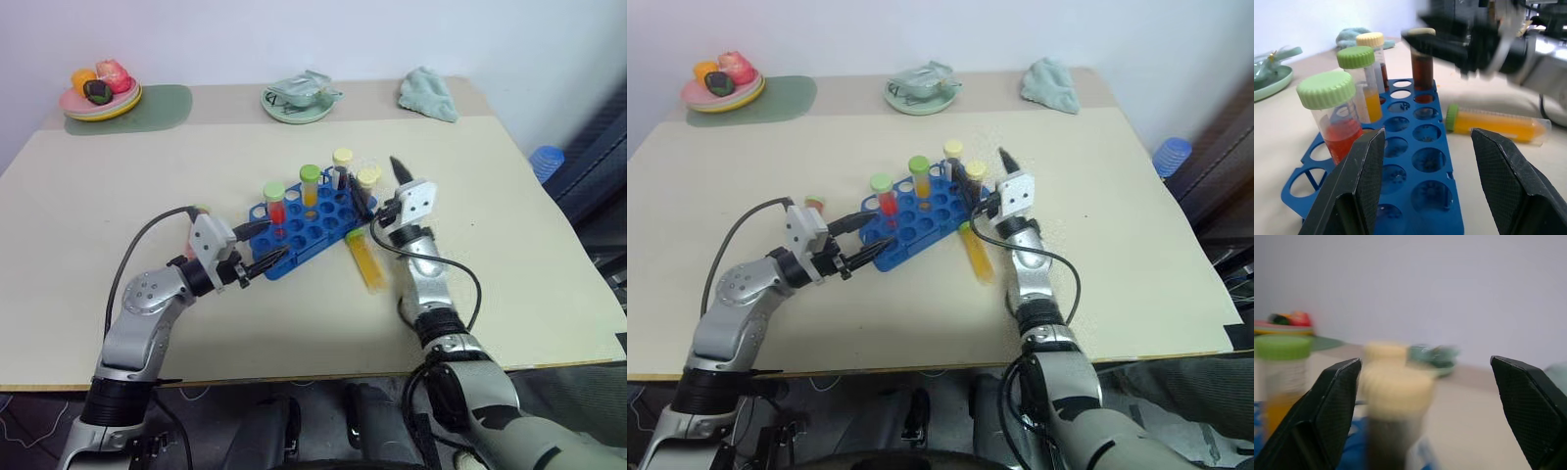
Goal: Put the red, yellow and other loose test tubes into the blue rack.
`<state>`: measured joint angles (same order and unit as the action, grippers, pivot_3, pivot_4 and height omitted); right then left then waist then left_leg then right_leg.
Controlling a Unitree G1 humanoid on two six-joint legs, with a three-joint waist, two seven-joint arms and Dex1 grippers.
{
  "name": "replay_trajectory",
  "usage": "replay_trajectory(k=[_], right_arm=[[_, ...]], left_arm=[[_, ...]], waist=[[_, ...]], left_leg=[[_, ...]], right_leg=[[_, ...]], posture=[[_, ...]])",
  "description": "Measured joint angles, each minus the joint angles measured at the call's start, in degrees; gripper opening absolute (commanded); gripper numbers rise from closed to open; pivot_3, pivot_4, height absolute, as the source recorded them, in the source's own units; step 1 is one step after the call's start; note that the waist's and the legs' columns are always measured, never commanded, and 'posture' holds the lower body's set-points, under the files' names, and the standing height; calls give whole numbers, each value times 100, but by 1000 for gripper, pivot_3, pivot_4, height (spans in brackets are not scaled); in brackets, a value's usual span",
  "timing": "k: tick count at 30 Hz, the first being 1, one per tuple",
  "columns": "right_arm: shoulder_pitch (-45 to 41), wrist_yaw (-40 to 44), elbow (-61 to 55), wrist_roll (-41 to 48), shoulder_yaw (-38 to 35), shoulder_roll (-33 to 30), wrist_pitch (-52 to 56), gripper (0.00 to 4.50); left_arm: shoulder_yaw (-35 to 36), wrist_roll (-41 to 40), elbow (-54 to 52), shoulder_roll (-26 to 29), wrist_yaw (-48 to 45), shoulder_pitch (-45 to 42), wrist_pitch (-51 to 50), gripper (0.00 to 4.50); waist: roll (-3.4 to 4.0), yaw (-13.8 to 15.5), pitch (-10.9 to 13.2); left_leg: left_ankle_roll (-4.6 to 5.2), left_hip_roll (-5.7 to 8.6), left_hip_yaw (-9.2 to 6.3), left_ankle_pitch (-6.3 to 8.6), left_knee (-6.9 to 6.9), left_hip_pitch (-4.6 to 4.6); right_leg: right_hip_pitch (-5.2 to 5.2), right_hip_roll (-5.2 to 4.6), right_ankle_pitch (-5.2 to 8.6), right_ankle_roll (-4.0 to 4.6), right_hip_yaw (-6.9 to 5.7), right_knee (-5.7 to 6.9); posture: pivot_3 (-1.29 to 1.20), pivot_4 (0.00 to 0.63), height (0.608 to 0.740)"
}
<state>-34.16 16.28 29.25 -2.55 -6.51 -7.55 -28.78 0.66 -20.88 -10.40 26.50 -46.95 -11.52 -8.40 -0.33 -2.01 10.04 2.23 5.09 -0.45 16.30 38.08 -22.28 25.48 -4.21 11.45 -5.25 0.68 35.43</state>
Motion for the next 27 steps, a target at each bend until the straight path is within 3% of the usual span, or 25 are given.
replay_trajectory(k=[3,7,13,20,27], right_arm=[[525,45,-1664,-99,160,-279,1608,4295],[861,622,-3651,572,175,-910,4373,4295],[809,974,-5241,1675,-6,-1689,7657,4295],[153,813,-5612,2567,-362,-1685,10785,4295],[-488,688,-5131,2768,-331,-1484,12083,4295]], left_arm=[[-62,-25,14,-12,-135,-5,4,2853],[-162,-63,63,-75,-267,-23,35,2853],[-208,-107,185,-161,-423,-69,48,2853],[-209,-174,289,-176,-675,-156,41,2853],[-205,-230,431,-165,-895,-189,44,2853]], waist=[[0,39,0],[2,105,1],[-2,133,0],[-2,131,0],[-2,131,0]], left_leg=[[1,0,0,0,0,-2],[32,0,0,18,1,-3],[42,-2,0,24,0,-6],[45,-3,-1,26,0,-13],[50,-2,0,28,0,-15]], right_leg=[[-1,-1,0,0,0,-3],[0,-2,0,0,2,-6],[-3,-7,1,1,0,-17],[-1,-12,1,1,-3,-23],[-1,-15,1,1,-7,-27]], posture=[[0,150,740],[0,150,740],[0,150,740],[0,150,740],[0,150,740]])
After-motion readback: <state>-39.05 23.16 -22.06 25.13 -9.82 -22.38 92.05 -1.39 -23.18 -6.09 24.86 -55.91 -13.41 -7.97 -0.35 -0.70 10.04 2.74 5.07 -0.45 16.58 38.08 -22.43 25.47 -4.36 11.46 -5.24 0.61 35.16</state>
